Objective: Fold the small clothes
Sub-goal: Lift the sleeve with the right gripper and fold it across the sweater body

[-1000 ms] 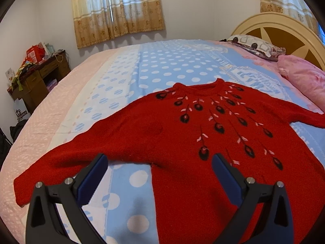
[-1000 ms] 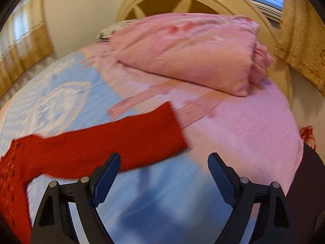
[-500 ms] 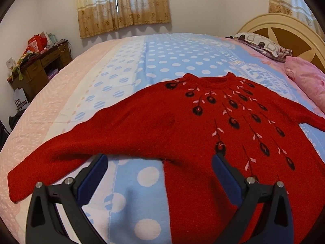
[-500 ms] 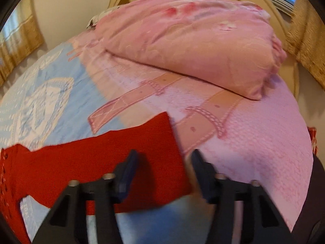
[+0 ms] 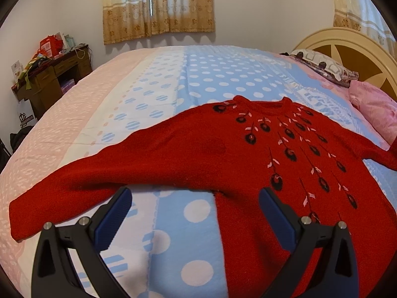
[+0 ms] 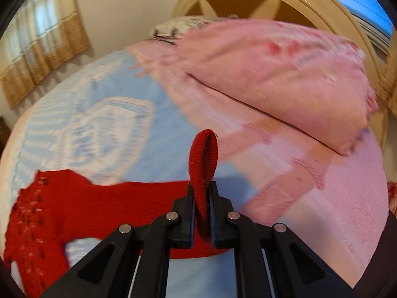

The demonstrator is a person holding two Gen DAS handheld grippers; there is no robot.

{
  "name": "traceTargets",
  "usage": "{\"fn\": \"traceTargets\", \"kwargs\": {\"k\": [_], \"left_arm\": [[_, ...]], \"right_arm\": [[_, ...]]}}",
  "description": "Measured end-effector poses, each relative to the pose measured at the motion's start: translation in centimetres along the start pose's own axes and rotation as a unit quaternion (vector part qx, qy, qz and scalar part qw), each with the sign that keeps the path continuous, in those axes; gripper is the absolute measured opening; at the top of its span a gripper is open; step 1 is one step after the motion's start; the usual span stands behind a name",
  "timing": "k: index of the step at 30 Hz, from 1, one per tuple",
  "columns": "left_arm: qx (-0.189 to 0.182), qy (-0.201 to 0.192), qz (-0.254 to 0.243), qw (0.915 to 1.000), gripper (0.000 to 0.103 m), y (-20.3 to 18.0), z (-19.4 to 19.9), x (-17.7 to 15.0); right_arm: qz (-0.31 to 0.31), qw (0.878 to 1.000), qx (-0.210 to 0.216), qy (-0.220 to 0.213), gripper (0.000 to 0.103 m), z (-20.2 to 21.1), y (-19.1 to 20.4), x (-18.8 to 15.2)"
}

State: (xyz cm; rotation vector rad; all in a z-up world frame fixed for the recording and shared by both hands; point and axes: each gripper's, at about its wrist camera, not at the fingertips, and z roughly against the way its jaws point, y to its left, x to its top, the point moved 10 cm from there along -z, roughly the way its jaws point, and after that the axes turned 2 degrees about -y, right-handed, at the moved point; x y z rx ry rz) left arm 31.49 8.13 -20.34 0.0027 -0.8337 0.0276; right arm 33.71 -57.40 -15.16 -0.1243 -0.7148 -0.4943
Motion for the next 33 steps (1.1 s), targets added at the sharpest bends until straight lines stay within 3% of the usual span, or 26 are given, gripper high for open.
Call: {"fn": "traceTargets", "kwargs": {"k": [9, 17, 33], "left_arm": [[-0.008, -0.004, 0.019, 0.9998, 0.103, 1.4, 0.6, -0.7], [-0.012, -0.009, 0.039, 0.9991, 0.103, 3.0, 1.1, -1.1], [-0.012, -0.011, 0.063, 0.9979, 0.103, 5.7, 1.3, -2.1]], "right_arm": [[0.051, 0.994, 0.093, -0.020, 0.008, 4.1, 12.2, 1.5], [0.113, 0.980, 0.156, -0.041, 0.008, 8.0, 23.3, 1.8], [0.209, 0.950, 0.231, -0.030, 0.008, 10.6, 38.4, -2.8]]}}
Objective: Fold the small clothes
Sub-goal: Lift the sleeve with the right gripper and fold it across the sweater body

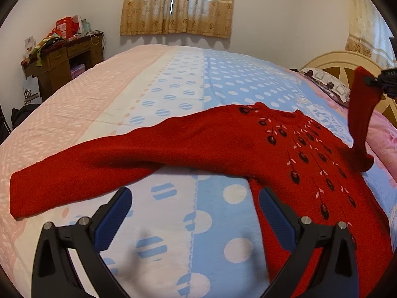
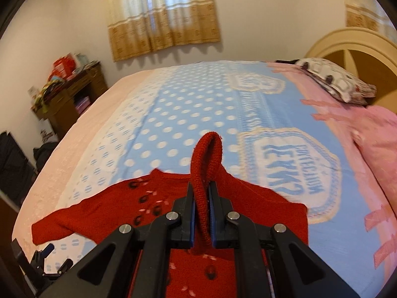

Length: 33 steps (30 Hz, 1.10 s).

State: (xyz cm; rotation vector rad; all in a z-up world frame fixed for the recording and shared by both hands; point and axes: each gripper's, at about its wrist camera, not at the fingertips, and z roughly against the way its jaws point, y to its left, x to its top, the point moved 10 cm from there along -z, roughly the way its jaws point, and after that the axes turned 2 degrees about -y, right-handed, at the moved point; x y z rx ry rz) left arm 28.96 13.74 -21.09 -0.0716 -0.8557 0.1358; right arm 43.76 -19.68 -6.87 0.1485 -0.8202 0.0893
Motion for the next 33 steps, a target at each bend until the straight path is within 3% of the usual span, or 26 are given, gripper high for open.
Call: {"fn": "traceTargets", "kwargs": {"k": [10, 22, 24, 25, 26, 28, 33], "left_arm": [[-0.006, 0.009, 0.014, 0.9999, 0.103, 1.4, 0.2, -0.6], [-0.012, 0.018, 0.003, 0.9998, 0.103, 1.9, 0.8, -0.5], [-0.020, 0.025, 0.001, 0.9995, 0.103, 1.8, 0.8, -0.6], [-0.022, 0.028, -0.001, 0.9994, 0.103, 1.7, 0.7, -0.6], [-0.023, 0.033, -0.005, 0.9992, 0.103, 1.7, 0.7, -0.7], [-0.034, 0.039, -0.009, 0.9986, 0.103, 1.5, 0.8, -0.9], [-0.072, 0.053, -0.011, 0.9959, 0.103, 0.3, 1.0, -0.2]], "right_arm": [[0.064, 0.996, 0.052, 0.036, 0.008, -4.2, 9.4, -2.7], [0.110, 0.979, 0.128, 0.111, 0.011, -10.9, 17.5, -10.9], [0.093, 0.979, 0.138, 0.121, 0.032, -11.5, 17.5, -12.0], [0.083, 0.976, 0.155, 0.130, 0.059, -11.3, 17.4, -12.8], [0.077, 0.973, 0.171, 0.138, 0.071, -10.9, 17.3, -13.5], [0.083, 0.970, 0.176, 0.145, 0.070, -9.9, 16.7, -15.0], [0.118, 0.973, 0.126, 0.155, 0.071, -6.5, 12.0, -19.2]]}}
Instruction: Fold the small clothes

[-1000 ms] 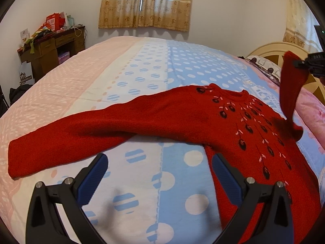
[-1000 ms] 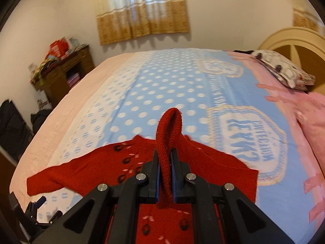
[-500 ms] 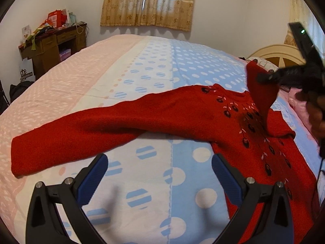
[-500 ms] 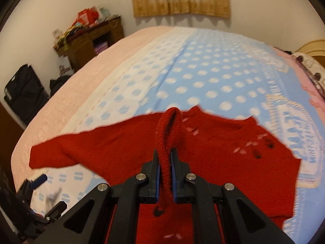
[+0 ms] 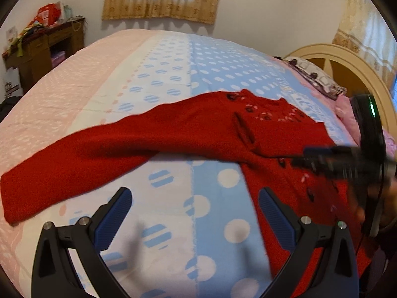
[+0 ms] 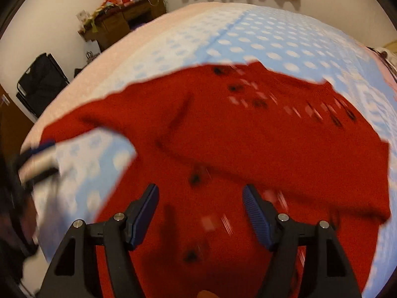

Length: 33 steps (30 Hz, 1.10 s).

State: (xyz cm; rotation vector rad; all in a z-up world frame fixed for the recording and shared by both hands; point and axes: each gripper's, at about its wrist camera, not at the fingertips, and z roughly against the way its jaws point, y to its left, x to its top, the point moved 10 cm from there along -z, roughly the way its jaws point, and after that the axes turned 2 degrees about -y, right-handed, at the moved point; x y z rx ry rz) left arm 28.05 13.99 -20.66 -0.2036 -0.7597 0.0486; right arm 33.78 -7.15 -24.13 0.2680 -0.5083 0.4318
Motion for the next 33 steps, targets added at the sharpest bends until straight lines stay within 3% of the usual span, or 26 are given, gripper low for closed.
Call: {"fn": "traceTargets", "kwargs": {"k": [5, 10, 15, 21, 29, 32, 33], "left_arm": [[0.002, -0.025, -0.043, 0.9987, 0.098, -2.8, 0.0, 3.0], [-0.007, -0.023, -0.063, 0.9977, 0.085, -5.9, -2.0, 5.1], [-0.022, 0.000, -0.061, 0.9979, 0.081, -8.8, -5.4, 5.8], [-0.003, 0.045, -0.073, 0.9964, 0.064, -10.2, -10.5, 5.3], [0.027, 0.079, -0.066, 0.9943, 0.064, -9.5, -13.7, 4.0], [0.029, 0.082, -0.059, 0.9945, 0.049, -9.4, -14.2, 3.9], [0.026, 0.076, -0.055, 0.9953, 0.018, -9.5, -14.1, 4.1]], "right_arm": [[-0.023, 0.999, -0.016, -0.015, 0.071, 3.2, -2.5, -4.9], [-0.005, 0.998, -0.052, -0.047, 0.071, 5.1, -2.7, -7.8], [0.035, 0.994, -0.071, -0.072, 0.071, 5.9, -1.5, -9.3], [0.017, 0.995, -0.047, -0.084, 0.071, 6.0, -2.1, -9.6], [-0.007, 0.995, -0.021, -0.095, 0.071, 6.0, -2.3, -9.7], [0.001, 0.995, -0.024, -0.095, 0.071, 5.9, -2.0, -9.8], [0.003, 0.995, -0.026, -0.094, 0.071, 5.9, -1.9, -9.8]]}}
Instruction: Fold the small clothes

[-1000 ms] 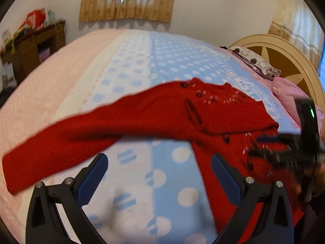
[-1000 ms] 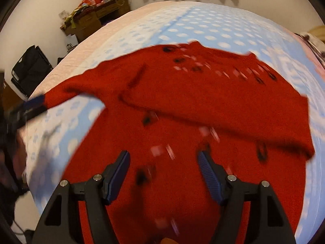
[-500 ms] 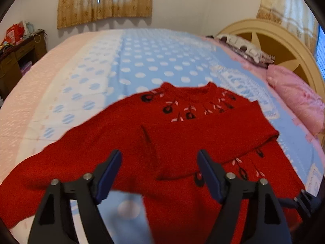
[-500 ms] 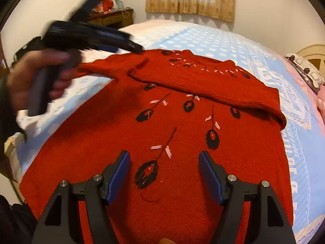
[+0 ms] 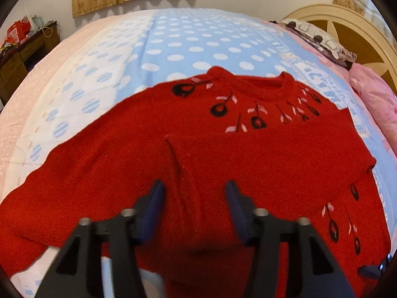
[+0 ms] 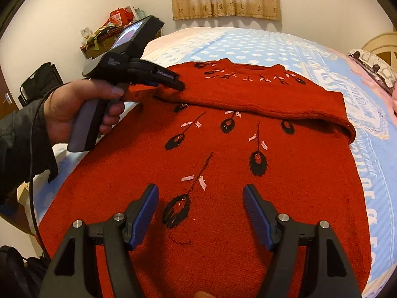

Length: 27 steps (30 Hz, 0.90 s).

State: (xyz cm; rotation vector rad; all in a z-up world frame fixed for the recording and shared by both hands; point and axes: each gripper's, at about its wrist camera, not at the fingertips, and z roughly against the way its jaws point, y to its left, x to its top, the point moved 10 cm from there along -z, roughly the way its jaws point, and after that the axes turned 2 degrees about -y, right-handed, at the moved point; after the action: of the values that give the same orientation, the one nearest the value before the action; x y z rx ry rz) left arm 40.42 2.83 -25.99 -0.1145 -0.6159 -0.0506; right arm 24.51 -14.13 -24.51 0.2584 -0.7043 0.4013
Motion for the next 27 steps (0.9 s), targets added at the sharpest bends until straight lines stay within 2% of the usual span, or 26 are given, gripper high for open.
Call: {"fn": "traceTargets", "kwargs": {"k": [1, 4, 7, 12, 14, 21, 24, 26, 27], "left_arm": [[0.006, -0.003, 0.009, 0.9999, 0.010, 0.2, 0.2, 0.2], [-0.012, -0.017, 0.025, 0.9995, 0.008, 0.2, 1.0, 0.9], [-0.010, -0.046, 0.013, 0.9988, 0.008, 0.4, 3.1, 1.8], [-0.009, -0.081, 0.023, 0.9964, 0.008, 2.2, 6.2, 2.9], [-0.005, -0.078, 0.031, 0.9965, 0.008, 3.0, 6.1, 2.6], [0.009, -0.024, 0.062, 0.9978, 0.008, 4.8, 1.9, -0.9], [0.020, -0.030, 0.064, 0.9973, 0.012, 4.8, 1.5, -1.2], [0.018, -0.033, 0.057, 0.9976, 0.019, 4.5, 2.0, -1.2], [0.016, -0.033, 0.052, 0.9980, 0.028, 4.3, 2.3, -1.2]], "right_arm": [[0.002, 1.000, -0.001, 0.000, 0.071, 0.0, 0.1, 0.0], [0.001, 1.000, -0.002, 0.000, 0.071, 0.2, -0.1, -0.2], [-0.001, 1.000, -0.003, 0.000, 0.071, 0.3, -0.1, -0.3], [0.009, 1.000, -0.009, 0.005, 0.071, 0.1, 0.0, -0.5], [0.011, 1.000, -0.012, 0.008, 0.071, 0.0, 0.1, -0.5], [0.011, 1.000, -0.015, 0.015, 0.071, -0.3, 0.0, -0.6], [0.009, 1.000, -0.015, 0.019, 0.071, -0.2, -0.1, -0.6], [0.007, 1.000, -0.012, 0.026, 0.071, 0.3, -0.2, -0.5], [0.006, 0.999, -0.008, 0.034, 0.071, 0.7, -0.3, -0.7]]}}
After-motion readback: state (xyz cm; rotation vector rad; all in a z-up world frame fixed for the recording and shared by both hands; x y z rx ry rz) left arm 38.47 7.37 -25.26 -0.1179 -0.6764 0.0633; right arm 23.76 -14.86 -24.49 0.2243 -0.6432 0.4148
